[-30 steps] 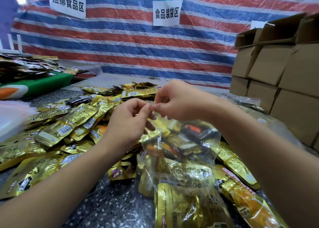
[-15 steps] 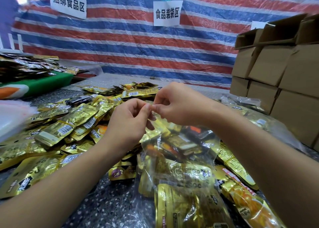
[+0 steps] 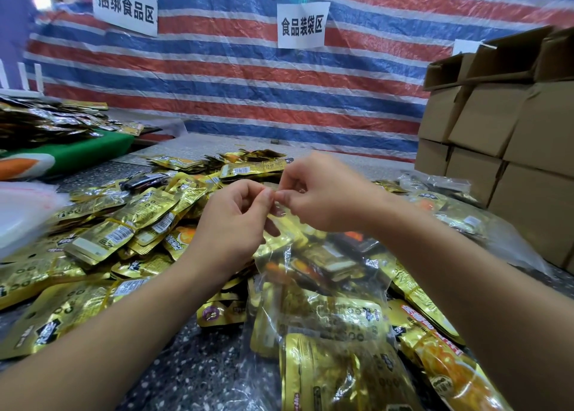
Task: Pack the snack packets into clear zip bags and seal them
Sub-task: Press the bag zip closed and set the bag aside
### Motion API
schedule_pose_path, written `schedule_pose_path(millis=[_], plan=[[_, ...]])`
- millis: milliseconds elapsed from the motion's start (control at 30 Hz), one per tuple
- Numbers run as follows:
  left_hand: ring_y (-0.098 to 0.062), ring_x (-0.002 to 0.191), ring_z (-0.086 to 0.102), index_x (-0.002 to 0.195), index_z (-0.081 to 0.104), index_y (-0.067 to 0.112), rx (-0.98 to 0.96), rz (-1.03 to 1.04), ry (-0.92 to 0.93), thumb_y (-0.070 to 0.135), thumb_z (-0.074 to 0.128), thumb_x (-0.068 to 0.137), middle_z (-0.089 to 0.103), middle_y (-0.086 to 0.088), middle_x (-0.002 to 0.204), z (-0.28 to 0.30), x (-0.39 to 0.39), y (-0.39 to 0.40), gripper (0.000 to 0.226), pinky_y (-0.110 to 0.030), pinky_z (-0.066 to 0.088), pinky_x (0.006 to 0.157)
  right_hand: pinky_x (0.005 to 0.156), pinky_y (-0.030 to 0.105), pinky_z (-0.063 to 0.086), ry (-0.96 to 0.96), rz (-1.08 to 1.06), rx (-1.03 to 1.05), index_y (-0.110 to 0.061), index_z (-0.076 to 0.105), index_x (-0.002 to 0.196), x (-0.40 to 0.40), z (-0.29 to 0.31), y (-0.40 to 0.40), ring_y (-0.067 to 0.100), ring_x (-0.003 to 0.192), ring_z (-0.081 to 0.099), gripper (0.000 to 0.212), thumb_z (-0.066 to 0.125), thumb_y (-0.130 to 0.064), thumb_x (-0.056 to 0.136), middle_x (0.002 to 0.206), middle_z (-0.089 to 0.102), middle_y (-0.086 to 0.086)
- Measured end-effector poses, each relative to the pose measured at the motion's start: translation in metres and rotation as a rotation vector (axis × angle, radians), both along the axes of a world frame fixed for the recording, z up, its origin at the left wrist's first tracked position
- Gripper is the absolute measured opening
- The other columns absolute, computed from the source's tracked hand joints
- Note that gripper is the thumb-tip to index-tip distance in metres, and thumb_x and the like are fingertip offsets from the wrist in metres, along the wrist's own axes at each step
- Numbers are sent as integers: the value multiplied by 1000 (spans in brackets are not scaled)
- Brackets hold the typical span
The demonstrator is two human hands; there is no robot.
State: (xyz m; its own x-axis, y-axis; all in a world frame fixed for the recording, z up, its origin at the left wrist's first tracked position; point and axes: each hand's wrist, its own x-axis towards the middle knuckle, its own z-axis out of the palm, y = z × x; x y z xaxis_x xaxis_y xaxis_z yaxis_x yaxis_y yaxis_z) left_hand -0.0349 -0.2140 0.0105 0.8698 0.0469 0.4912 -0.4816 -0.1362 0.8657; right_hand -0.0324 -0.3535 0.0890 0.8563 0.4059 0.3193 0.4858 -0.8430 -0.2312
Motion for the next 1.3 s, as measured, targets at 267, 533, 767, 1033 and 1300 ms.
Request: schedule_pose_path(millis=[267,533,767,1033,1300], plan=[[-12,54,62,77,66,19,46,-11,-47,22,48,102,67,4,66,-1,-2,0,32,-19,44,46,52,27,39,52,-12,9,-17,67,84,0,1,-2,12,62,55,21,61,-32,96,71,63,-3],[-7,51,58,66,64,16,76,112,-124,24,52,101,66,5,60,-1,0,2,38,-19,44,49,51,25,32,55,-40,-44,-19,62,81,-5,0,-12,8,59,48,23,57,-33,98,68,56,-6],[-9,55,60,65,64,18,80,155,-156,23,53,100,65,6,61,0,1,3,37,-36,52,62,46,16,27,44,-64,-85,-27,54,73,-11,0,-31,1,58,46,27,57,-34,99,67,52,-12],[-3,53,59,68,64,22,74,161,-136,24,53,100,67,11,62,-2,3,5,35,-19,48,55,50,22,29,26,-114,-73,-26,54,72,-18,-10,-71,4,59,45,27,56,-35,98,69,54,-9],[-6,56,61,70,66,21,82,163,-127,26,52,100,67,8,63,-2,3,4,33,-31,53,59,56,31,38,2,-91,9,-30,56,74,-23,-24,-106,10,62,47,24,57,-32,97,70,56,-8]])
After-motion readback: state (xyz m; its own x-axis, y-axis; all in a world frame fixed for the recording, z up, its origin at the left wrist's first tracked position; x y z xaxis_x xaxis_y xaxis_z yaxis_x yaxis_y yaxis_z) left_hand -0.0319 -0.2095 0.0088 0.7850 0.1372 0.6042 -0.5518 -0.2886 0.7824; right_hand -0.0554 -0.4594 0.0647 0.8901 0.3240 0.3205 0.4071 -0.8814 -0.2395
